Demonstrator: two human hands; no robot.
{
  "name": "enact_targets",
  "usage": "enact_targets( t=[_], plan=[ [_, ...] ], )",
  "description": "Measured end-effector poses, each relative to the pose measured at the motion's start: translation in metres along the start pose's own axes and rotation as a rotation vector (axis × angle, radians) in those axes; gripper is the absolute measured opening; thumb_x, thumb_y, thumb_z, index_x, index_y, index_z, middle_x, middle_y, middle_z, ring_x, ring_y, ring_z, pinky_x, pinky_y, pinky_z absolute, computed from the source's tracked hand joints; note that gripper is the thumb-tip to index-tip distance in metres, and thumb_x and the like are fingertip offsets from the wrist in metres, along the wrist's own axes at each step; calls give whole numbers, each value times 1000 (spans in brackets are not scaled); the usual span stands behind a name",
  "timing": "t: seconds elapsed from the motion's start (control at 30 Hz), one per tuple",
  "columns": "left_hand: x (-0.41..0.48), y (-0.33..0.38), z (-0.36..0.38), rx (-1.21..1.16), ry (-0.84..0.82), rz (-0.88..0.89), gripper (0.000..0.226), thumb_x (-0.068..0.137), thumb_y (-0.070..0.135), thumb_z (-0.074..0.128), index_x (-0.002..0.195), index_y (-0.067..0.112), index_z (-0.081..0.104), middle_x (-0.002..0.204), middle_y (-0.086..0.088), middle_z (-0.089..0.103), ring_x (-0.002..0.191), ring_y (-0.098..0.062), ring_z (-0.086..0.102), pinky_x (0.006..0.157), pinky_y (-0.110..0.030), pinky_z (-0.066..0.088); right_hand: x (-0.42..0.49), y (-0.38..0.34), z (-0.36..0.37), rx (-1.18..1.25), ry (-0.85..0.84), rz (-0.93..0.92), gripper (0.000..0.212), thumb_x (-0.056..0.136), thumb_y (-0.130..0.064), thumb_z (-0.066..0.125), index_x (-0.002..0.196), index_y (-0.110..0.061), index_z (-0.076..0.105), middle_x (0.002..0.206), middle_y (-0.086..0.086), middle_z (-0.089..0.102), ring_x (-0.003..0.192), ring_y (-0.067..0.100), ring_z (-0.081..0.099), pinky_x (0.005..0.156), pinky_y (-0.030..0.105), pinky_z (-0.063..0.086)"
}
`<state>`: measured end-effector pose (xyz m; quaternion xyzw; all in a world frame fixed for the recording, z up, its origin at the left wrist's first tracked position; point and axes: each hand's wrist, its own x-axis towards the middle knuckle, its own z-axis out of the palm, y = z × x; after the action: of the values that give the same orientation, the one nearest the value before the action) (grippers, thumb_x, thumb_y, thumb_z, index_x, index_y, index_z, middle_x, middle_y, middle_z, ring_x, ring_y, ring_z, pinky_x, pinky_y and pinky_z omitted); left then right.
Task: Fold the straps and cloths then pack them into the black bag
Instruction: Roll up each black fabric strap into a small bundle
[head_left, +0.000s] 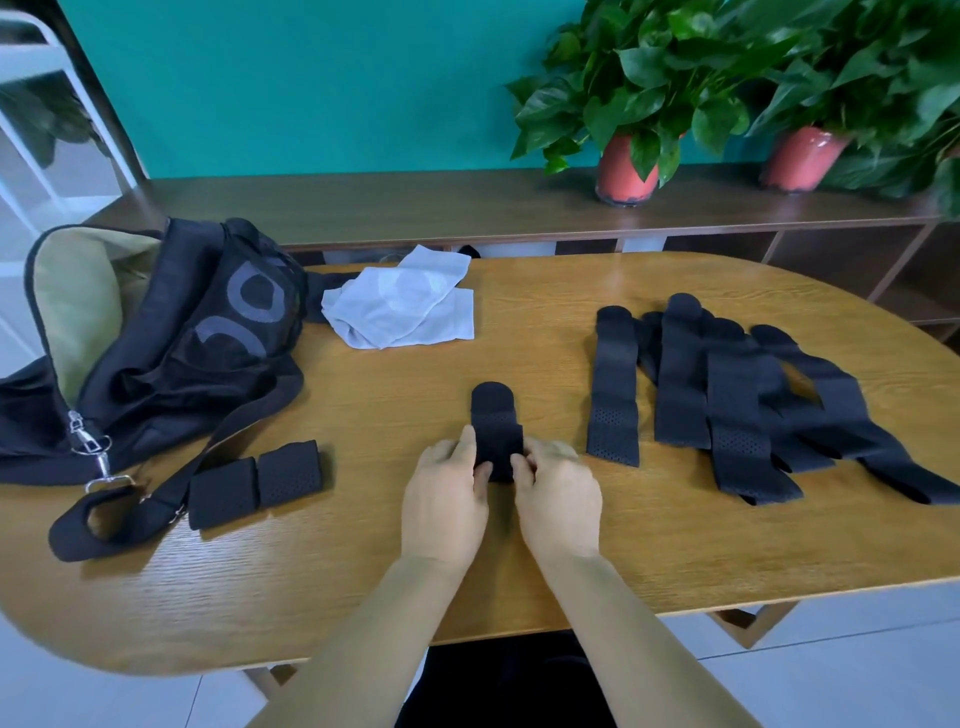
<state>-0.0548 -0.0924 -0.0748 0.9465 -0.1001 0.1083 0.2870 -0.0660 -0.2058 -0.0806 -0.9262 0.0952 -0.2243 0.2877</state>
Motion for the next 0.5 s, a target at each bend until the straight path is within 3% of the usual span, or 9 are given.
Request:
enact_targets(
  t=[0.13,0.23,0.37,0.43,0.5],
  plan=[
    [1,-2,2,-30,17,22,51,94,20,57,142,13,44,127,-5,54,110,-20,56,87,-30,50,0,-1,0,-37,-17,-2,24,91,-17,59,113,-10,65,96,7,65,78,22,63,64,32,54],
    [2,-7,5,-10,25,103,40,91,13,61,131,10,58,129,-6,54,112,-22,57,83,-31,53,-1,-1,2,-57,-16,-21,25,89,-15,61,113,-9,65,97,8,65,75,24,63,59,32,53],
    [5,-5,-2,167,-65,174,39,97,15,48,136,19,53,144,6,45,121,-18,43,81,-24,48,-2,1,6,-36,37,-54,25,83,-8,68,107,-5,67,95,10,62,69,25,63,52,31,52],
    [6,-6,-6,200,-103,194,42,99,17,41,141,21,46,149,9,39,126,-15,36,85,-22,46,-4,5,7,-37,72,-132,26,80,0,66,107,-3,67,102,11,62,82,27,64,59,33,56],
    [7,-5,-9,196,-142,211,44,98,19,39,142,20,44,150,9,38,129,-13,33,89,-22,46,-6,6,8,-79,37,-234,34,78,4,57,110,-1,66,117,15,63,105,32,61,79,38,56]
  ],
)
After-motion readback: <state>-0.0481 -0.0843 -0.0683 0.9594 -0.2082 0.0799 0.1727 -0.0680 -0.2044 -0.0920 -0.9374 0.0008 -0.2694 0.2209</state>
